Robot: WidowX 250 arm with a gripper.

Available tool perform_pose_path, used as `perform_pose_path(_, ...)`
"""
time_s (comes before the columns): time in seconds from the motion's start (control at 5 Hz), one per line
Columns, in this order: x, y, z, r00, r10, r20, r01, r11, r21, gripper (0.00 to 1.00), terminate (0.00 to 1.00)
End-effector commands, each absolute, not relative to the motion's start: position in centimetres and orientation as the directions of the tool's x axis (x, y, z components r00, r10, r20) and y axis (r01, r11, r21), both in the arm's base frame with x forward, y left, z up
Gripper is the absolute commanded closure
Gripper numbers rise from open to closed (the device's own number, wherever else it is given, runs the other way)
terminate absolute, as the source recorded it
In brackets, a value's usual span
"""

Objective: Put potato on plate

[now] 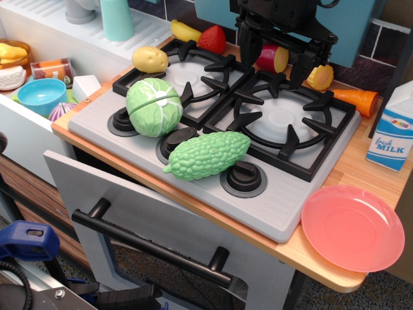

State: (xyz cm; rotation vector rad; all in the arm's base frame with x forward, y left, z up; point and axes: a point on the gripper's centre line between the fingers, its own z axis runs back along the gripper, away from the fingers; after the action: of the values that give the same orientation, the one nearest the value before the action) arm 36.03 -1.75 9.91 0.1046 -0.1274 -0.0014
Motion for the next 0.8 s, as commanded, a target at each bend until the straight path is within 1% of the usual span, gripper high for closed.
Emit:
perform_pose_path(0.0,36.0,-1.8,9.9,0.992,-0.008,0.127,-0.005,0.995,0.104,0.00,0.00)
perform_pose_path(0.2,36.3,0.1,10.2,0.991,-0.014,0.137,-0.011,0.984,0.179,0.00,0.00)
perform_pose_path(0.4,37.1,4.0,11.9,0.990,-0.045,0.130,0.012,0.969,0.245,0.00,0.00)
perform_pose_path(0.6,37.2,7.3,12.9,0.994,-0.041,0.104,0.010,0.959,0.283,0.00,0.00)
